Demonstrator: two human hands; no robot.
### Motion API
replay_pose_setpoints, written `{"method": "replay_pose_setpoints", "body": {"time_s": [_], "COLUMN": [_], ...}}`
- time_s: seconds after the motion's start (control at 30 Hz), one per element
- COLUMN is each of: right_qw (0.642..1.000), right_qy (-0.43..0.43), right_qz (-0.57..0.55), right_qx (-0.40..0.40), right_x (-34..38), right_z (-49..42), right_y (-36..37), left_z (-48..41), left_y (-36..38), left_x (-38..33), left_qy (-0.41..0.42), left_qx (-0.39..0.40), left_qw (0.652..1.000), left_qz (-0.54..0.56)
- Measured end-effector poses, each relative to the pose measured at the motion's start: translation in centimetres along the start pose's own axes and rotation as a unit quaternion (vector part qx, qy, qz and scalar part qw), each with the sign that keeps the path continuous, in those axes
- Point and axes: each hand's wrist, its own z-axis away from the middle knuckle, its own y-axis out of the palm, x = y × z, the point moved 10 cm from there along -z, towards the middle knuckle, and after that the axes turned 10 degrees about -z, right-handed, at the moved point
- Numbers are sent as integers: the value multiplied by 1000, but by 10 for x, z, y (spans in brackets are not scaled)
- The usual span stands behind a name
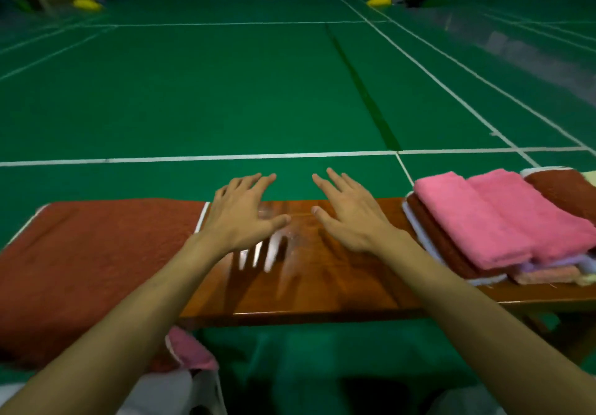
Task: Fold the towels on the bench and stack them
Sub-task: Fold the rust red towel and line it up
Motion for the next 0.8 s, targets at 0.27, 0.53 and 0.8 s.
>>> {"method": "replay_pose_setpoints", "body": {"time_s": [0.27,0.53,0.8], "right_qw": [996,992,986], "right_qy": [-61,-98,-14], "right_qz": [-39,-68,-66], "right_qx": [44,49,-155], "right_x": [109,209,200], "right_z": [-43,-57,-43], "right_y": [95,178,160], "left_z": [65,138,194], "left_y": [15,24,20], "left_x": [164,312,411], "left_qy": [-116,-227,-436], "left_qx": [13,-11,-152], "left_qw": [993,973,887], "left_qz": [-23,-33,-30]}}
